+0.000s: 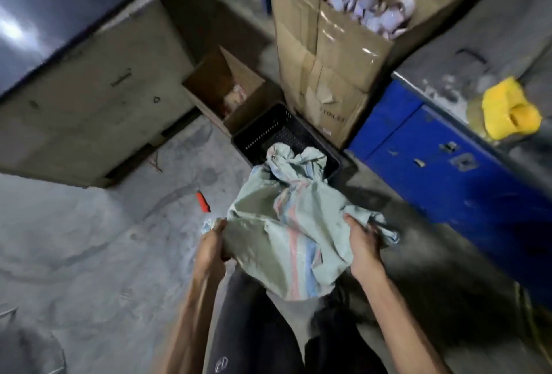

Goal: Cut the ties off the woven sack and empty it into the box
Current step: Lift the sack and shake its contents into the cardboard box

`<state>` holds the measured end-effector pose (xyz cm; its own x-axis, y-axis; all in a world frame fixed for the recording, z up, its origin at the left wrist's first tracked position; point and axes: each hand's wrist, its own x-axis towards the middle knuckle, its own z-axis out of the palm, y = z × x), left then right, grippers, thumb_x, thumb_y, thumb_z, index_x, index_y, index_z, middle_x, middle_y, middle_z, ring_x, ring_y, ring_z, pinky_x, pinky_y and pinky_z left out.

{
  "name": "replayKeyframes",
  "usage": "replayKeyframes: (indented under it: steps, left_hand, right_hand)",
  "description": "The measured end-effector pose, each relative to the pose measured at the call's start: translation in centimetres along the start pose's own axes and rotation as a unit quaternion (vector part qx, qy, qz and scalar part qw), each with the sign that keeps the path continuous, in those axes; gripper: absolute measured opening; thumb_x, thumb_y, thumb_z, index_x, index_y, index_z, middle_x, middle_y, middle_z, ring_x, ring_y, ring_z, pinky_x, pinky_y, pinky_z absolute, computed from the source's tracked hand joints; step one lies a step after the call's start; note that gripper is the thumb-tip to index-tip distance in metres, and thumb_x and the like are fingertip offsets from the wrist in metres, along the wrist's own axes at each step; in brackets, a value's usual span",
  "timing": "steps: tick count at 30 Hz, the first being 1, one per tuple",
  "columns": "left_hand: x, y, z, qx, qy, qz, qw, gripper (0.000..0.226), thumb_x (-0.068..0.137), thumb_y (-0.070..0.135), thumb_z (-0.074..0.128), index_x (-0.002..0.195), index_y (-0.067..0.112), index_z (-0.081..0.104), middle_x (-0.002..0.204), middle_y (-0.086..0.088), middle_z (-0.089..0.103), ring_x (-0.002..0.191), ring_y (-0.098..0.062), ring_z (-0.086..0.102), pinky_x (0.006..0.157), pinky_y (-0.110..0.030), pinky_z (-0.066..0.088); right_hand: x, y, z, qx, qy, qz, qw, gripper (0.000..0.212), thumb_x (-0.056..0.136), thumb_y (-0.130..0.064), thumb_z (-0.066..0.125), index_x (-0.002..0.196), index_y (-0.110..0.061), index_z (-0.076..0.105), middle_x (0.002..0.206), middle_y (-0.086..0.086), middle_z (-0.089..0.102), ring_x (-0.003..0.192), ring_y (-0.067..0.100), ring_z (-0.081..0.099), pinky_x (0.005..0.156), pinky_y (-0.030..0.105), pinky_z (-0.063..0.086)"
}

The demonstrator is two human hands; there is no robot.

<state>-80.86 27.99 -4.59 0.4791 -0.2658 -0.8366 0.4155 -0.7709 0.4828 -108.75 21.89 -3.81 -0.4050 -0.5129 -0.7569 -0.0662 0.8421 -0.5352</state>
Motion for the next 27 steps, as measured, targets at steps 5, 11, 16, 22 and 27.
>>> replayKeyframes:
  steps: [5, 11, 16, 22, 27]
  left_hand:
    - [-2.3, 9.3, 1.4, -0.043, -0.064, 0.025, 0.997, 0.026, 0.093, 0.031, 0.06, 0.109, 0.012, 0.066, 0.107, -0.013, 0.066, 0.076, -0.02, 0.065, 0.053, -0.027, 0.051]
    - [-1.4, 19.5, 2.0, -0.076, -0.122, 0.051, 0.988, 0.03, 0.091, 0.031, 0.066, 0.112, 0.009, 0.065, 0.105, -0.015, 0.072, 0.089, -0.026, 0.07, 0.085, -0.041, 0.058]
    - [-2.3, 25.0, 2.4, -0.076, -0.142, 0.056, 0.985, 0.037, 0.093, 0.029, 0.064, 0.121, 0.005, 0.063, 0.099, -0.016, 0.069, 0.079, -0.024, 0.067, 0.072, -0.036, 0.058]
    - [-6.2, 29.9, 4.5, -0.035, -0.179, 0.134, 0.974, 0.024, 0.093, 0.023, 0.064, 0.109, 0.006, 0.067, 0.088, -0.011, 0.069, 0.07, -0.018, 0.066, 0.051, -0.022, 0.055]
    - [-9.0, 35.7, 5.0, -0.089, -0.183, 0.194, 0.96, 0.024, 0.089, 0.021, 0.066, 0.106, 0.004, 0.07, 0.08, -0.011, 0.07, 0.054, -0.016, 0.07, 0.047, -0.022, 0.054]
  right_hand:
    - [-4.2, -10.0, 3.1, 0.051, 0.003, -0.019, 0.999, 0.059, 0.087, -0.035, 0.071, 0.133, 0.0, 0.059, 0.139, 0.017, 0.059, 0.123, 0.032, 0.056, 0.101, 0.034, 0.045]
    - [-6.8, -17.8, 5.4, 0.122, 0.042, -0.041, 0.991, 0.05, 0.081, -0.041, 0.072, 0.119, -0.009, 0.067, 0.122, 0.011, 0.066, 0.105, 0.025, 0.061, 0.092, 0.038, 0.051]
    - [-8.6, -22.7, 6.9, 0.153, 0.041, -0.063, 0.985, 0.029, 0.071, -0.045, 0.072, 0.085, -0.021, 0.066, 0.096, 0.006, 0.068, 0.097, 0.028, 0.064, 0.094, 0.045, 0.054]
    - [-9.1, -26.7, 6.2, 0.141, 0.051, -0.089, 0.985, 0.019, 0.052, -0.039, 0.064, 0.057, -0.023, 0.071, 0.09, 0.007, 0.071, 0.094, 0.034, 0.068, 0.089, 0.055, 0.057]
    - [-11.7, -31.8, 4.5, 0.217, -0.025, -0.156, 0.963, 0.015, 0.06, -0.026, 0.068, 0.073, -0.02, 0.067, 0.09, 0.009, 0.068, 0.09, 0.03, 0.066, 0.084, 0.044, 0.057]
